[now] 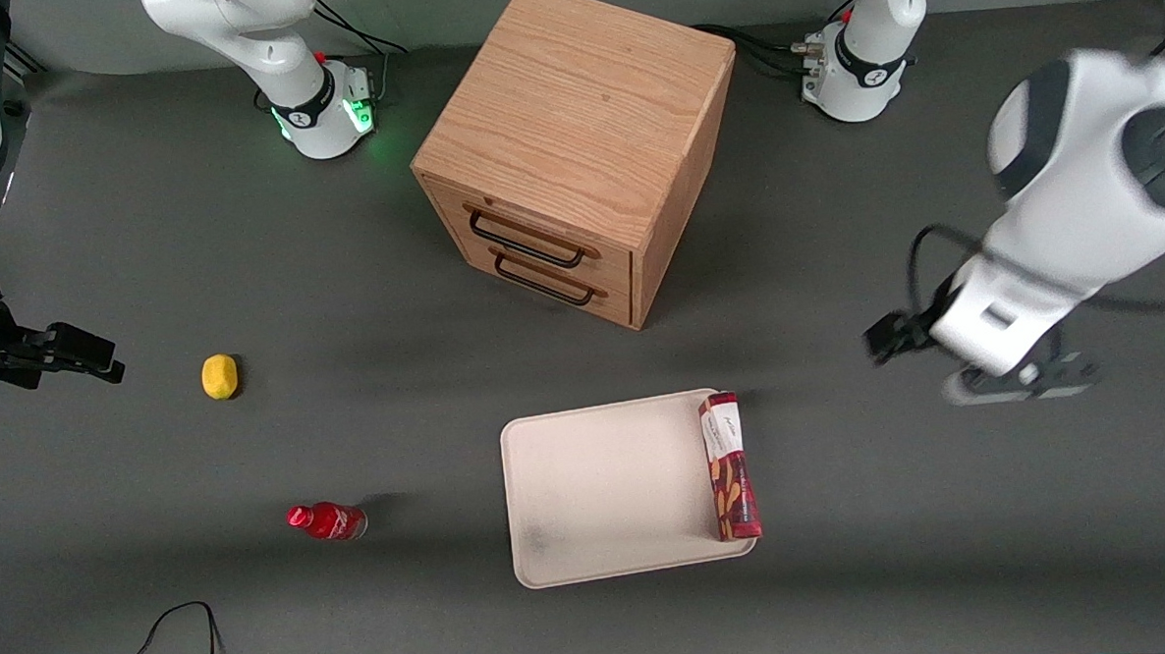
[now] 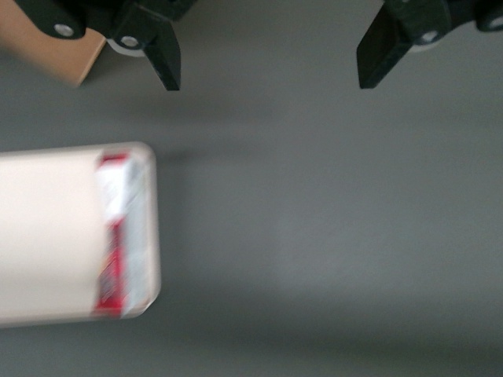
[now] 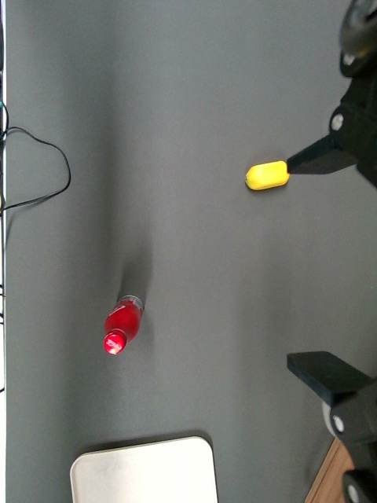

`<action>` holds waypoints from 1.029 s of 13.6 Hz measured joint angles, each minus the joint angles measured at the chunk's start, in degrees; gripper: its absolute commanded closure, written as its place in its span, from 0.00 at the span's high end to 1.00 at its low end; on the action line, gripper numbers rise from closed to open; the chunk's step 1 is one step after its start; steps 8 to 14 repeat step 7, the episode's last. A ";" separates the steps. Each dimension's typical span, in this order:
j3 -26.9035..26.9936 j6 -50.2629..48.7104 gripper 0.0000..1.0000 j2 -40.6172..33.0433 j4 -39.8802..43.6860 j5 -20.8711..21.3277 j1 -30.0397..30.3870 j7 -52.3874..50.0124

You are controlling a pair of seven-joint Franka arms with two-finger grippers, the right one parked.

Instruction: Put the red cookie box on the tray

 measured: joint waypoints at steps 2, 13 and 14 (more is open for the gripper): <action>0.15 -5.86 1.00 -7.44 -5.24 -0.03 3.88 3.93; 0.79 -8.82 1.00 -16.92 -11.62 -0.03 6.96 9.64; 0.79 -8.82 1.00 -16.92 -11.62 -0.03 6.96 9.64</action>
